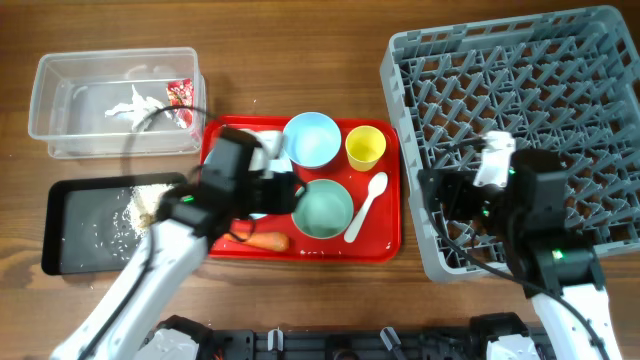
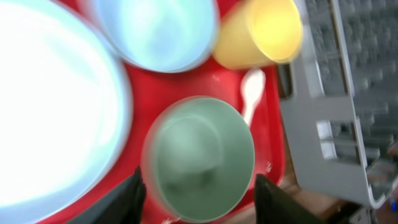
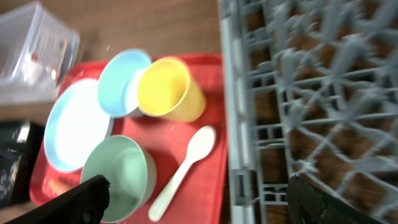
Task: Sort waste into correct bins and load items into the dishwasher rack
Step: 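Return the emptied plate to the red tray with the left gripper, then grasp the yellow cup with the left gripper and lift it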
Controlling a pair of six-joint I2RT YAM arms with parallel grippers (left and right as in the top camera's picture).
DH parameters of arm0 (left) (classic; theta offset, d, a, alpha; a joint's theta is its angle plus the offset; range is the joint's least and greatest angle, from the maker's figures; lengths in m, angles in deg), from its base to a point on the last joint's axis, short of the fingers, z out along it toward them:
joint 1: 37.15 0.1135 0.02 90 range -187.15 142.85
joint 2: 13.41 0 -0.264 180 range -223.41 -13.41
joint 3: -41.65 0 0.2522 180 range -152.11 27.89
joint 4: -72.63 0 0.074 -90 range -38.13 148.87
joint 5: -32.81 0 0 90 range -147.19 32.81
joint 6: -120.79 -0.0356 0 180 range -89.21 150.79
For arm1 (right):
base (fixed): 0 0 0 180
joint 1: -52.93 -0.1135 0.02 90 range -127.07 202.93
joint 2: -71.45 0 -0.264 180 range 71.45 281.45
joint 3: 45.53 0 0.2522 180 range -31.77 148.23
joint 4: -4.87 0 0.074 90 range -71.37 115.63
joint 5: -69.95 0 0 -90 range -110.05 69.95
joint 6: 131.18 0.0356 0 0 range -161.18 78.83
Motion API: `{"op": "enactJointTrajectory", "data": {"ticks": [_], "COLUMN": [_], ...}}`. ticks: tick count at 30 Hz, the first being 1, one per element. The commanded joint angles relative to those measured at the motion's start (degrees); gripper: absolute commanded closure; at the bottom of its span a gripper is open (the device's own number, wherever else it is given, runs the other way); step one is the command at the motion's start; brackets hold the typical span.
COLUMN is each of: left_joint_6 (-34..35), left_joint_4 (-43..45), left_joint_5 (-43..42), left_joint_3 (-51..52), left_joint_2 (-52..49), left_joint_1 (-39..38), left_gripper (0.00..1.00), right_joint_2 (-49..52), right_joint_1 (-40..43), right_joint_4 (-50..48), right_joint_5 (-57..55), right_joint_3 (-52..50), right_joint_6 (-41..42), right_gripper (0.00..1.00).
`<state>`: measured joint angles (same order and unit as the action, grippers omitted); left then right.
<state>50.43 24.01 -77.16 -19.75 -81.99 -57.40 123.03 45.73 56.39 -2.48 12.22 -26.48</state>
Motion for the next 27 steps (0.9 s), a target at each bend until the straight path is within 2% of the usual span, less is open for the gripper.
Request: {"op": "enactJointTrajectory", "data": {"ticks": [1,4,8,12,14,17,21,27], "left_joint_6": [0.4,0.1,0.3,0.3,0.1,0.2,0.4,0.4], "left_joint_4": [-5.3,-4.9,4.1,5.8,6.8,9.6,16.1,16.9], "left_joint_5": [0.3,-3.2,-4.6,-4.6,-4.6,-4.6,-4.6,-3.7], "left_joint_3": [-0.5,-0.5,-1.3,-9.8,-17.4,-21.7,-23.2,-23.2], "left_joint_2": [6.0,7.0,4.4,-6.1,-16.0,-23.4,-32.1,-38.1], "left_joint_1": [9.4,12.5,8.5,3.4,-0.3,-3.4,-7.9,-10.3], "left_gripper": [0.34,0.29,0.25,0.25,0.25,0.26,0.35,0.41], "right_joint_2": [3.4,5.3,3.9,0.9,-0.2,-0.5,-0.4,0.0], "right_joint_1": [-4.6,-8.5,-8.6,-8.6,-8.6,-8.0,-3.5,-1.5], "right_joint_4": [-2.5,-4.5,-3.9,0.8,6.8,12.0,16.0,17.0], "right_joint_5": [2.8,-4.0,-12.6,-22.6,-31.2,-38.2,-39.6,-37.4], "right_joint_3": [1.0,1.0,1.2,3.5,5.3,5.3,5.3,5.3], "right_joint_6": [-2.6,-0.5,2.5,5.3,9.3,14.5,18.4,17.2], "right_gripper": [0.08,0.07,0.05,0.02,0.01,0.01,0.00,0.00]}}
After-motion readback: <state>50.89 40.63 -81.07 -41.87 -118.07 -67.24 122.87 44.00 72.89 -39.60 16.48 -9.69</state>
